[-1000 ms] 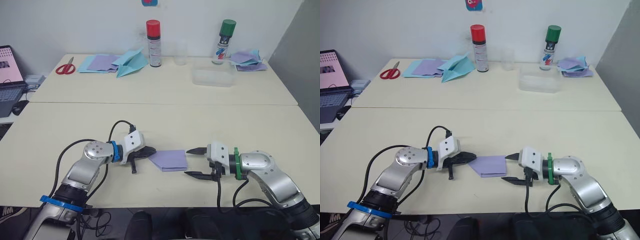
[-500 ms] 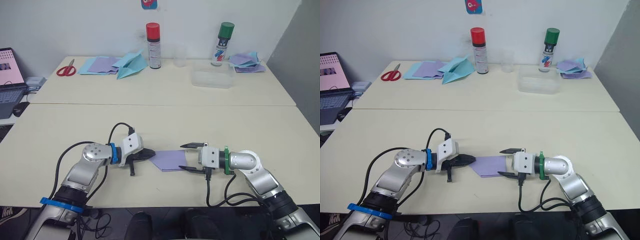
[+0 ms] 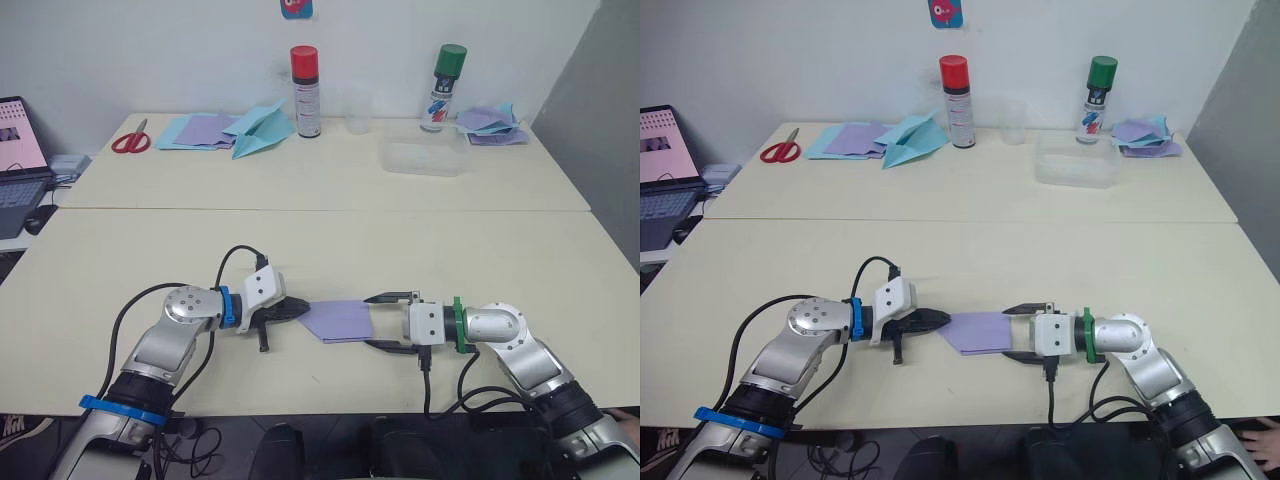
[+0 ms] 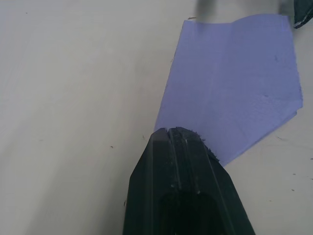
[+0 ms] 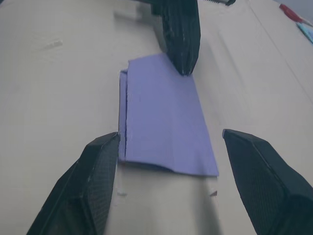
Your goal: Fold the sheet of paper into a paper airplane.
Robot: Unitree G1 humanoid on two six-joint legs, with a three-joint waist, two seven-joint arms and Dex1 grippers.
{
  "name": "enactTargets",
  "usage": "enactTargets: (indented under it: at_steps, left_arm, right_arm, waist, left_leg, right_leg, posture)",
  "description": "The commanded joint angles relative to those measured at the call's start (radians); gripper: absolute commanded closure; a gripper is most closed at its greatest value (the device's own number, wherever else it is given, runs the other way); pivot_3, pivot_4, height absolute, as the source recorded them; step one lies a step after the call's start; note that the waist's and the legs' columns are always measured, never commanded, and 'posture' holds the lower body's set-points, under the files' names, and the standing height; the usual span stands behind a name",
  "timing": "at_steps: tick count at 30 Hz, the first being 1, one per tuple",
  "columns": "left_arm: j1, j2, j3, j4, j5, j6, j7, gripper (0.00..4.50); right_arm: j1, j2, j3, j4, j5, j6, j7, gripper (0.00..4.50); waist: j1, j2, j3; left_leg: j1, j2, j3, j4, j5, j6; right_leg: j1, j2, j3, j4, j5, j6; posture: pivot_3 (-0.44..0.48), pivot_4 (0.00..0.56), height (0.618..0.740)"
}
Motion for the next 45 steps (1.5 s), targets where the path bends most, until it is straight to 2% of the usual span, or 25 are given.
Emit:
enactTargets:
  at_steps: [1,10,15,29,32,40,45]
  left_arm:
    - [0.019,-0.002,-0.029,0.026,0.022,0.018,-0.016,4.47]
    - [0.008,-0.009,-0.031,0.033,0.025,0.019,-0.016,4.47]
    - [0.003,-0.012,-0.031,0.038,0.027,0.019,-0.020,4.47]
    - [0.007,-0.011,-0.028,0.029,0.027,0.025,-0.020,4.47]
    - [0.010,-0.008,-0.026,0.026,0.026,0.026,-0.021,4.50]
    - [0.012,-0.006,-0.025,0.031,0.029,0.025,-0.026,4.50]
    - [0.008,-0.003,-0.030,0.035,0.030,0.025,-0.037,4.50]
  right_arm:
    - [-0.003,0.008,-0.008,-0.022,0.012,-0.014,-0.005,1.00]
    - [-0.022,0.050,-0.013,-0.004,0.014,0.011,-0.022,1.00]
    - [-0.060,0.112,0.008,0.008,0.017,0.035,-0.025,1.00]
    - [-0.176,0.229,0.089,0.236,-0.041,-0.079,-0.013,1.00]
    - [-0.192,0.233,0.087,0.257,-0.019,-0.085,0.014,1.58]
    - [-0.192,0.235,0.069,0.245,0.022,-0.062,0.045,4.46]
    - [-0.193,0.248,0.045,0.214,0.048,0.011,0.031,4.46]
  waist:
    - [0.000,0.000,0.000]
    - [0.000,0.000,0.000]
    - [0.000,0.000,0.000]
    - [0.000,0.000,0.000]
    - [0.000,0.000,0.000]
    - [0.000,0.000,0.000]
    - [0.000,0.000,0.000]
  left_leg:
    - [0.000,0.000,0.000,0.000,0.000,0.000]
    - [0.000,0.000,0.000,0.000,0.000,0.000]
    - [0.000,0.000,0.000,0.000,0.000,0.000]
    - [0.000,0.000,0.000,0.000,0.000,0.000]
    - [0.000,0.000,0.000,0.000,0.000,0.000]
    - [0.000,0.001,-0.001,0.000,0.000,0.000]
    - [0.000,0.001,0.000,0.000,0.000,0.000]
  right_leg:
    - [0.000,0.000,0.000,0.000,0.000,0.000]
    - [0.000,0.000,0.000,0.000,0.000,0.000]
    - [0.000,0.000,0.000,0.000,0.000,0.000]
    - [0.000,0.000,0.000,0.000,0.000,0.000]
    - [0.000,-0.001,0.000,0.000,0.000,0.000]
    - [0.000,-0.001,0.000,0.000,0.000,0.000]
    - [0.000,-0.002,0.000,0.000,0.000,0.000]
  posture:
    - [0.000,0.150,0.740]
    - [0.000,0.150,0.740]
    - [0.000,0.150,0.740]
    - [0.000,0.150,0.740]
    - [0.000,0.150,0.740]
    - [0.000,0.150,0.740]
    - [0.000,0.150,0.740]
